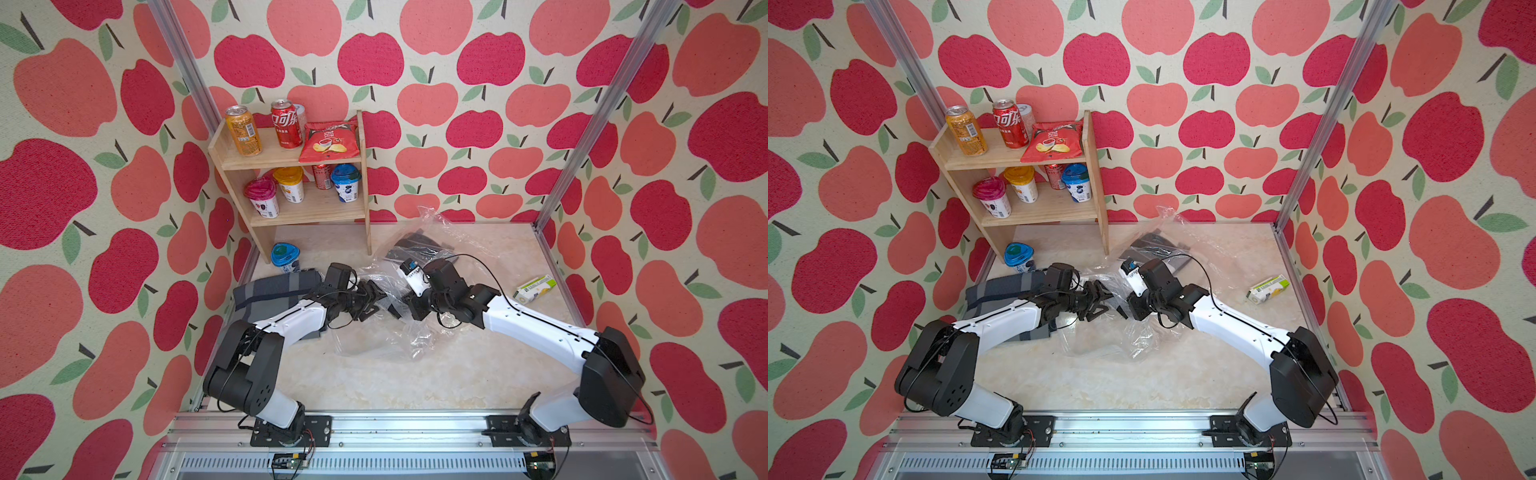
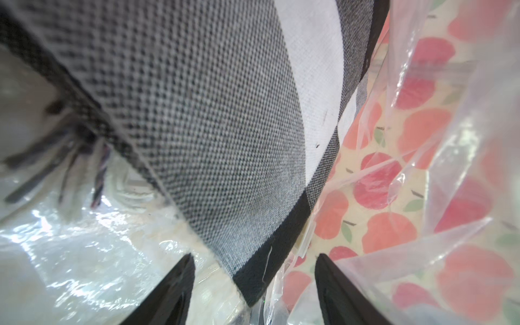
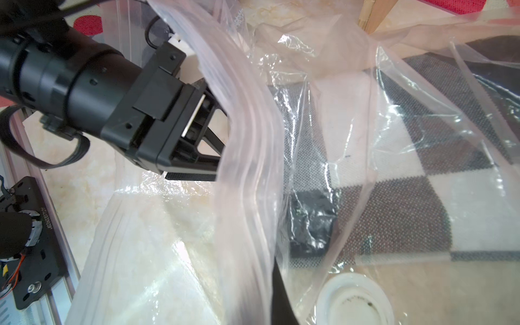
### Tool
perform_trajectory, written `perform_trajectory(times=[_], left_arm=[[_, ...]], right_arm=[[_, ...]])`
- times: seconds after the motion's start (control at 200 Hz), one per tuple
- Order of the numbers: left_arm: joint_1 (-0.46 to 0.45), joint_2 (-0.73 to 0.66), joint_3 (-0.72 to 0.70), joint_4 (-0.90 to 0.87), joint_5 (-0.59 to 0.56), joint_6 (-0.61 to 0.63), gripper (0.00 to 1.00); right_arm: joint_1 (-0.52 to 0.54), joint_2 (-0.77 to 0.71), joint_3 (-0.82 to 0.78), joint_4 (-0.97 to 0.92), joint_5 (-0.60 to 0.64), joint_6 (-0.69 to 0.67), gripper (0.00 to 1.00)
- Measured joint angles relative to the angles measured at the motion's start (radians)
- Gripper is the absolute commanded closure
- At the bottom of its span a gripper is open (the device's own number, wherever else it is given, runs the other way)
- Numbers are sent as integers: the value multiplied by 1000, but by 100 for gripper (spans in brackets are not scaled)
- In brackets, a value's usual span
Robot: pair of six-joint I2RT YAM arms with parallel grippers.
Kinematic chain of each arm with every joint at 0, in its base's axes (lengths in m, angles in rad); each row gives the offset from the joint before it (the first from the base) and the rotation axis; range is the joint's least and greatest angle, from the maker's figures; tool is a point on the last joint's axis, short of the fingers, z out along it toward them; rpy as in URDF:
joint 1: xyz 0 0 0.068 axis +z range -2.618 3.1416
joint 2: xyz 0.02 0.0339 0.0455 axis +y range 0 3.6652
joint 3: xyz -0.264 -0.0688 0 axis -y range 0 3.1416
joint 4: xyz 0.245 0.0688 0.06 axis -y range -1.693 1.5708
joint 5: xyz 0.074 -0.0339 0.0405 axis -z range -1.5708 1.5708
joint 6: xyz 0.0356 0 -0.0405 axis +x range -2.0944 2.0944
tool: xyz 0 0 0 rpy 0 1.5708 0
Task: Take the scarf out of the vacuum bag
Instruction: Take out the scarf from the vacuum bag.
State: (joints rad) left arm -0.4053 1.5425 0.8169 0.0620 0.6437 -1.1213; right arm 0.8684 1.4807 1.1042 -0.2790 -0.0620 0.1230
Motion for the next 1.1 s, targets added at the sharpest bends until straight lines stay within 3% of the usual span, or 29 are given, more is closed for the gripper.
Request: perform_trajectory(times=[0.135,0.355,0.51,0.67,0.89,1.1], left_arm=[[-32,32,14,20,0,-14,33],[-79,66,14,53,0,-37,45],[-91,77,14,71,-2,-47,63],[-91,77,14,85,-4,-53,73],[-91,84,14,106,-3,-64,96],[-83,77,14,106,1,-66,100]], right_arm=[[0,-23,-32,-2,21,0,100],[0,-36,-67,-6,47,1,100],[0,-50,-79,-7,55,1,100],[0,-58,-88,-7,62,1,100],[-1,-68,-90,-9,69,1,100],[-7,-72,-90,-10,72,1,100]])
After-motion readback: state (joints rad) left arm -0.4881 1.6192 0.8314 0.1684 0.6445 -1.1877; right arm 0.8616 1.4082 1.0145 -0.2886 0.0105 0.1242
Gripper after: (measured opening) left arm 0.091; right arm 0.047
